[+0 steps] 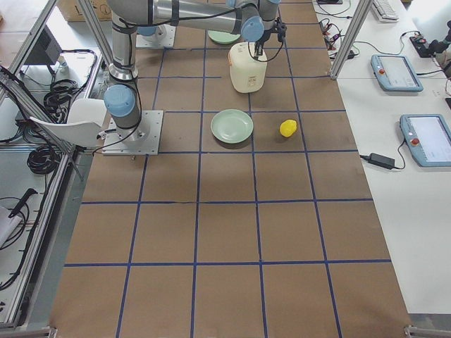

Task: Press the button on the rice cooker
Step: 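Lower the right gripper and press down on the green button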

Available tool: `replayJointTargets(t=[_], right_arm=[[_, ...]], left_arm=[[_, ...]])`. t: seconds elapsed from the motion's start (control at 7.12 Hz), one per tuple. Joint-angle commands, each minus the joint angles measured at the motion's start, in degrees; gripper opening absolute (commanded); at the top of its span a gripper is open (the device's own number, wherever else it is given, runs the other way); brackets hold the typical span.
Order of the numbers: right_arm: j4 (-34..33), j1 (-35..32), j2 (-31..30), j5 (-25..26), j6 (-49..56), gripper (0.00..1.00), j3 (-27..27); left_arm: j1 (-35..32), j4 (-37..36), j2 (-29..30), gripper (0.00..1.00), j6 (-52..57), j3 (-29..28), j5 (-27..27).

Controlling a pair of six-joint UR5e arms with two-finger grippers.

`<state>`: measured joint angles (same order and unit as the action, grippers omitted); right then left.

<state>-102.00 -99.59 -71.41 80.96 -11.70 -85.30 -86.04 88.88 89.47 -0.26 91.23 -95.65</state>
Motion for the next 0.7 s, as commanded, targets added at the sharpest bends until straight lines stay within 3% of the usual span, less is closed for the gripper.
replayJointTargets(t=[0.0, 0.56], right_arm=[[0.05, -0.16, 0.04, -0.10, -0.34, 0.12, -0.74], [-0.74, -0.16, 0.04, 0.08, -0.43, 0.12, -1.71]], left_arm=[[0.00, -0.02, 0.00, 1.00, 0.00, 0.00, 0.03], [0.00, -0.02, 0.00, 1.00, 0.00, 0.00, -0.06]])
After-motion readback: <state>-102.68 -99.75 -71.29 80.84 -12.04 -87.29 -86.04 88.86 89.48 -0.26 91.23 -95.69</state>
